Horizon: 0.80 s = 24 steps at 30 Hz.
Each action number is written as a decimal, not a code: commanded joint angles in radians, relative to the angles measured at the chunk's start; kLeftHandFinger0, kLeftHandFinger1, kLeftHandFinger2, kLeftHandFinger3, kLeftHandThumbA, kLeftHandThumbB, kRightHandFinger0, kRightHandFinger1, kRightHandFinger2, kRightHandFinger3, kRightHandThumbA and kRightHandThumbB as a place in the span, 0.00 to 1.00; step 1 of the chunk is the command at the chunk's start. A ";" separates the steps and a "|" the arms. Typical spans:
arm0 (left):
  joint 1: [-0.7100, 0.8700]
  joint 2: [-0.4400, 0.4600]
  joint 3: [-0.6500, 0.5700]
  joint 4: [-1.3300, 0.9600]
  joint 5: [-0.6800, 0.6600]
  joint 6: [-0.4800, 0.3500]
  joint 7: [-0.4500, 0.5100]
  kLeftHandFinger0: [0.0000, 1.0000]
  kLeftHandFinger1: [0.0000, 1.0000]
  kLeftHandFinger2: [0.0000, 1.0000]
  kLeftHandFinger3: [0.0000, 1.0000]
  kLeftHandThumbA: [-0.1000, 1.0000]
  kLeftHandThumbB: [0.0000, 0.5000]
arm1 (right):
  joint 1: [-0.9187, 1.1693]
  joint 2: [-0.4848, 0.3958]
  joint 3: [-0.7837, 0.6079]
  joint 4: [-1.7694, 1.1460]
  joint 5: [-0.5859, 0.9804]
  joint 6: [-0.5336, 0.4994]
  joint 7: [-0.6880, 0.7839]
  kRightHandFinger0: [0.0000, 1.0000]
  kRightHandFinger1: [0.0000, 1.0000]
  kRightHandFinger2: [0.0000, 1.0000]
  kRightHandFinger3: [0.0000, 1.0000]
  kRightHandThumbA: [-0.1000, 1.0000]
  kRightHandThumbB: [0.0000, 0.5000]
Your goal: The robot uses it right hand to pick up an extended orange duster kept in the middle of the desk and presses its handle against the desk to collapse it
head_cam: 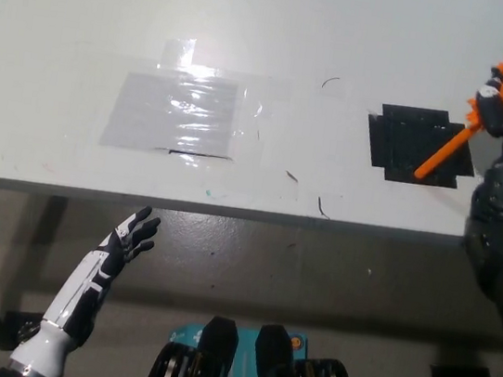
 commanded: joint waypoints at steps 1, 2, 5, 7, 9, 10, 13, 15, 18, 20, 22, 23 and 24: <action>-0.015 0.019 0.004 -0.013 0.001 -0.034 -0.017 1.00 1.00 1.00 1.00 1.00 0.16 | -0.124 0.008 0.019 -0.143 -0.010 -0.099 0.052 0.00 0.22 0.61 0.66 0.00 0.24; -0.014 0.019 0.004 -0.012 0.001 -0.036 -0.017 1.00 1.00 1.00 1.00 1.00 0.16 | -0.128 0.006 0.025 -0.161 -0.018 -0.104 0.051 0.00 0.21 0.60 0.67 0.00 0.24; -0.014 0.020 0.003 -0.021 0.000 -0.025 -0.018 1.00 1.00 1.00 1.00 1.00 0.15 | -0.172 -0.005 0.040 -0.411 -0.049 0.004 0.049 0.00 0.22 0.60 0.50 0.00 0.26; -0.014 0.023 0.002 -0.024 0.016 -0.025 -0.014 1.00 1.00 1.00 1.00 1.00 0.14 | -0.203 -0.027 0.070 -0.520 -0.111 0.014 0.042 0.00 0.20 0.55 0.48 0.00 0.26; -0.014 0.022 0.001 -0.023 0.013 -0.026 -0.016 1.00 1.00 1.00 1.00 1.00 0.14 | -0.218 -0.033 0.072 -0.560 -0.113 0.040 0.057 0.00 0.16 0.51 0.48 0.00 0.27; -0.014 0.022 0.000 -0.019 0.002 -0.028 -0.022 1.00 1.00 1.00 1.00 1.00 0.13 | -0.256 -0.048 0.085 -0.575 -0.135 0.067 0.063 0.00 0.19 0.55 0.54 0.00 0.26; -0.014 0.018 -0.001 -0.019 -0.003 -0.026 -0.023 1.00 1.00 1.00 1.00 1.00 0.16 | -0.309 -0.100 0.163 -0.536 -0.246 0.026 0.051 0.00 0.21 0.68 0.75 0.00 0.24; -0.011 0.020 0.000 -0.020 0.001 -0.028 -0.020 1.00 1.00 1.00 1.00 1.00 0.13 | -0.338 -0.144 0.242 -0.480 -0.319 -0.006 0.078 0.00 0.18 0.63 0.72 0.00 0.28; -0.010 0.026 0.002 -0.029 0.000 -0.021 -0.023 1.00 1.00 1.00 1.00 1.00 0.11 | -0.351 -0.181 0.325 -0.416 -0.368 -0.023 0.100 0.00 0.16 0.57 0.57 0.00 0.40; -0.013 0.028 0.002 -0.028 0.004 -0.020 -0.022 1.00 1.00 1.00 1.00 1.00 0.12 | -0.347 -0.200 0.389 -0.352 -0.392 -0.014 0.129 0.00 0.17 0.56 0.60 0.00 0.43; -0.010 0.029 0.002 -0.027 0.001 -0.024 -0.024 1.00 1.00 1.00 1.00 1.00 0.12 | -0.332 -0.208 0.440 -0.321 -0.403 0.017 0.185 0.00 0.26 0.71 0.74 0.00 0.33; -0.009 0.030 0.003 -0.021 0.004 -0.032 -0.023 1.00 1.00 1.00 1.00 1.00 0.13 | -0.320 -0.216 0.488 -0.273 -0.435 -0.027 0.181 0.00 0.31 0.75 0.77 0.00 0.37; -0.007 0.030 0.003 -0.020 0.003 -0.035 -0.023 1.00 1.00 1.00 1.00 1.00 0.13 | -0.317 -0.222 0.536 -0.240 -0.470 -0.048 0.166 0.00 0.32 0.73 0.75 0.00 0.42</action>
